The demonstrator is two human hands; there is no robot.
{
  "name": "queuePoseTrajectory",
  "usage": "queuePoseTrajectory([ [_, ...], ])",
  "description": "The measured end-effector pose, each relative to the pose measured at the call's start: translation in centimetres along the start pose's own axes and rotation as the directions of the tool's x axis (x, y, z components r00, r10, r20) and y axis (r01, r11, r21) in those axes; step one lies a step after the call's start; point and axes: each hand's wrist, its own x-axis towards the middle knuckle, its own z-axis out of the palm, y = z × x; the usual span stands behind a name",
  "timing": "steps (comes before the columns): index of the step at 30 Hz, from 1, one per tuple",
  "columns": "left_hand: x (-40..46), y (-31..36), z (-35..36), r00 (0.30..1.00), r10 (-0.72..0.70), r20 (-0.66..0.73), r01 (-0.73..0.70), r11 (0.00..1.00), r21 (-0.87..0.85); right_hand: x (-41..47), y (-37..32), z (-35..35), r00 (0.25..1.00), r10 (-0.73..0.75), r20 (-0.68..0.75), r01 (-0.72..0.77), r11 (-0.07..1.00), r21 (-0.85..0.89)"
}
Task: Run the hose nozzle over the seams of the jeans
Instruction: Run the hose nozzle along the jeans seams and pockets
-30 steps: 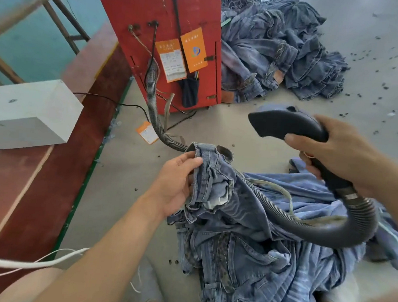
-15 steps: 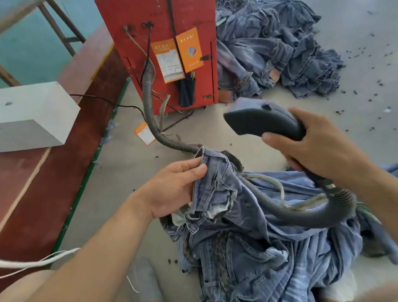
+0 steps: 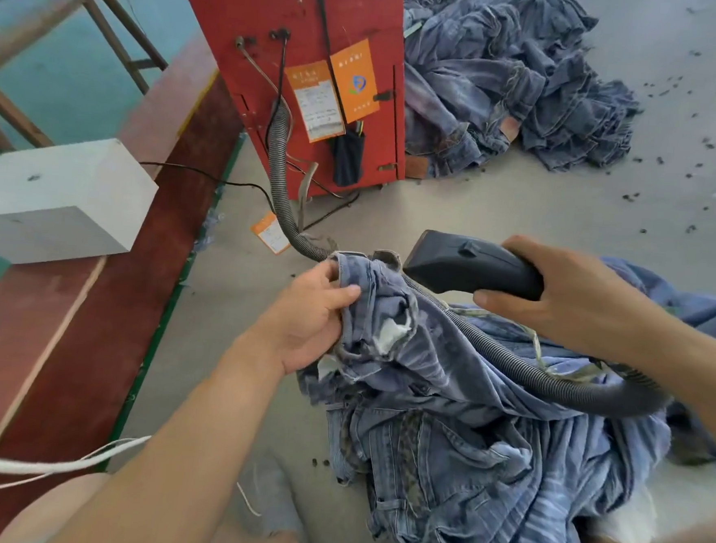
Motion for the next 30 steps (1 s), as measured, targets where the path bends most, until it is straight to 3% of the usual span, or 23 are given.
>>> queuePoseTrajectory([
  [2, 0.2, 0.1, -0.3, 0.994, 0.076, -0.081, -0.058, 0.977, 0.207, 0.0, -0.2, -0.1, 1.0, 0.003, -0.019, -0.002, 1.0, 0.006],
  [3, 0.3, 0.1, -0.4, 0.992, 0.084, -0.092, -0.061, 0.972, 0.225, 0.0, -0.3, -0.1, 1.0, 0.005, -0.019, -0.005, 1.0, 0.006],
  [8, 0.1, 0.2, 0.0, 0.998, -0.041, 0.043, 0.049, 0.98, -0.194, -0.7, -1.3, 0.1, 0.999, -0.021, 0.049, 0.021, 1.0, 0.012],
  [12, 0.4, -0.8, 1.1, 0.997, -0.059, 0.059, 0.074, 0.947, -0.312, -0.7, -2.7, 1.9, 0.982, -0.055, 0.182, 0.061, 0.998, -0.03],
  [16, 0.4, -1.3, 1.7, 0.994, -0.093, 0.054, 0.106, 0.916, -0.387, 1.2, -2.7, 2.5, 0.997, 0.073, -0.018, -0.073, 0.997, -0.005],
  [18, 0.4, -1.2, 1.6, 0.996, -0.082, 0.04, 0.091, 0.914, -0.396, 1.5, -2.1, 1.2, 0.987, 0.138, -0.083, -0.13, 0.987, 0.091],
  [21, 0.5, -1.1, 1.7, 0.998, -0.061, 0.003, 0.057, 0.908, -0.414, 0.2, -2.4, -0.5, 0.996, 0.06, 0.072, -0.072, 0.982, 0.175],
  [24, 0.6, -1.5, 2.3, 0.997, -0.083, -0.008, 0.072, 0.904, -0.421, -0.3, -3.9, 1.3, 0.98, 0.001, 0.201, 0.002, 1.0, -0.014],
  [27, 0.4, -1.8, 2.6, 0.996, -0.088, 0.029, 0.092, 0.908, -0.408, 1.1, -3.7, 2.1, 0.995, 0.093, 0.034, -0.09, 0.993, -0.074],
  [30, 0.3, -1.5, 1.9, 0.997, -0.069, 0.041, 0.079, 0.894, -0.441, 1.3, -2.3, -0.4, 0.984, 0.17, -0.05, -0.169, 0.985, 0.033],
])
